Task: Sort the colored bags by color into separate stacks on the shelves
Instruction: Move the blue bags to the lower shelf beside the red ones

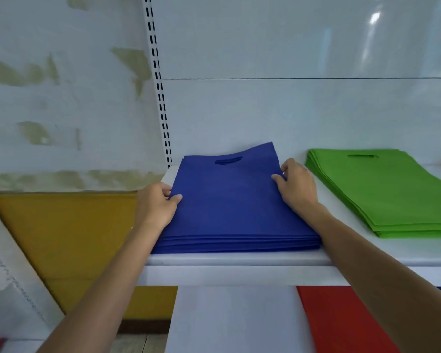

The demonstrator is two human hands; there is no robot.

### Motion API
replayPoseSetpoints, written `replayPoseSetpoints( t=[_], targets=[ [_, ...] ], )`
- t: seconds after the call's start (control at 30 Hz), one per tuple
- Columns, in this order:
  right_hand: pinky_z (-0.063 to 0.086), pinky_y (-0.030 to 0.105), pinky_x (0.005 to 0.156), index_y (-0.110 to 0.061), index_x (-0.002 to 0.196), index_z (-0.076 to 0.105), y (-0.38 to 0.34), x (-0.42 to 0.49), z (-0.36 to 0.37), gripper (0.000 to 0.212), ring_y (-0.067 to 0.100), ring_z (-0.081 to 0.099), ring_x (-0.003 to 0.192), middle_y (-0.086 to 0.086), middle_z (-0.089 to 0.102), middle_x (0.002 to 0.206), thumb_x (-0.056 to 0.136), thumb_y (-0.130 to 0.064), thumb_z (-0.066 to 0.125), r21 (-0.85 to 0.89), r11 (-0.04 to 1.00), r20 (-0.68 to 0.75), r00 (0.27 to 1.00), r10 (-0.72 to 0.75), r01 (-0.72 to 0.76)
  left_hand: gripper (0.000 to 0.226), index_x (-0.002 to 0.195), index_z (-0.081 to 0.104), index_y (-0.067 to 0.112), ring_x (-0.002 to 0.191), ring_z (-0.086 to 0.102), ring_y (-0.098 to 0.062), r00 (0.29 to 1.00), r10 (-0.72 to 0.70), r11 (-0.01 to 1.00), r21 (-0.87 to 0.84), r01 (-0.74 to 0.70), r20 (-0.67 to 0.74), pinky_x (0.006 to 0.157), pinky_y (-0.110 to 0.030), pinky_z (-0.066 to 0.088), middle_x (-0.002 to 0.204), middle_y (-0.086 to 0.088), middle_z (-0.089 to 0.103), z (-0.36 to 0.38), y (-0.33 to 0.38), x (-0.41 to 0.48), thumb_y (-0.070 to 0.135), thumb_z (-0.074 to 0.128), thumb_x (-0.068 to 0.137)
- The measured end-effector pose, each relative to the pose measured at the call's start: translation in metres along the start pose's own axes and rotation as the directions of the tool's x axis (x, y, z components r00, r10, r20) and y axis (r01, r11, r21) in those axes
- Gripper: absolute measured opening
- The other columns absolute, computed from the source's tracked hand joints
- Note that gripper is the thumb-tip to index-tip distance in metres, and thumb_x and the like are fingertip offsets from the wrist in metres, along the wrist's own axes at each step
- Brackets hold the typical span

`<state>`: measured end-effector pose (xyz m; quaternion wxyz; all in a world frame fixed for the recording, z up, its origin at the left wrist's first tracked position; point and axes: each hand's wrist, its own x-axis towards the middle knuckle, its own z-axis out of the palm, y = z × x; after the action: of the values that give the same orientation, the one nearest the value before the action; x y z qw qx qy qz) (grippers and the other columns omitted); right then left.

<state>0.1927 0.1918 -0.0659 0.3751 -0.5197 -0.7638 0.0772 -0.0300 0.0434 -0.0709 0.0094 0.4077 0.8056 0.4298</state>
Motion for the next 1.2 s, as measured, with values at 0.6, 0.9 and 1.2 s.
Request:
replayPoseSetpoints(
  t=[0.6, 0.9, 1.2],
  targets=[
    [0.026, 0.021, 0.058, 0.006, 0.106, 0.05, -0.01, -0.009, -0.051, 0.018, 0.021, 0.045, 0.067, 0.009, 0.056, 0.081, 0.092, -0.005, 0.053, 0.236, 0.932, -0.319, 0.928, -0.194, 0.276, 0.014, 0.103, 0.051, 0.002, 0.066, 0.055, -0.028, 0.89, 0.408, 0.913, 0.073, -0.402, -0.204, 0.059, -0.035, 0.04, 0.08, -0.012, 0.063, -0.02, 0.032, -0.023, 0.012, 0.052, 0.093],
    [0.031, 0.013, 0.084, 0.001, 0.122, 0.054, 0.098, -0.024, -0.198, 0.033, 0.032, 0.055, 0.105, 0.015, 0.058, 0.12, 0.091, 0.001, 0.043, 0.107, 0.983, -0.467, 0.881, -0.081, 0.147, 0.031, 0.123, 0.057, 0.012, 0.087, 0.046, -0.011, 0.848, 0.53, 0.831, -0.184, -0.524, -0.022, 0.079, -0.016, 0.031, 0.115, -0.005, 0.055, 0.033, 0.172, -0.09, 0.013, 0.048, 0.093],
    [0.033, 0.022, 0.088, -0.007, 0.129, 0.053, 0.31, -0.162, -0.393, 0.042, 0.029, 0.051, 0.11, 0.013, 0.058, 0.122, 0.089, -0.001, 0.04, -0.055, 0.921, -0.528, 0.794, 0.301, -0.386, 0.035, 0.122, 0.058, 0.007, 0.107, 0.053, -0.026, 0.647, 0.724, 0.662, -0.503, -0.555, 0.239, 0.087, -0.02, 0.032, 0.122, -0.01, 0.059, 0.204, 0.342, -0.257, 0.005, 0.055, 0.087]
  ],
)
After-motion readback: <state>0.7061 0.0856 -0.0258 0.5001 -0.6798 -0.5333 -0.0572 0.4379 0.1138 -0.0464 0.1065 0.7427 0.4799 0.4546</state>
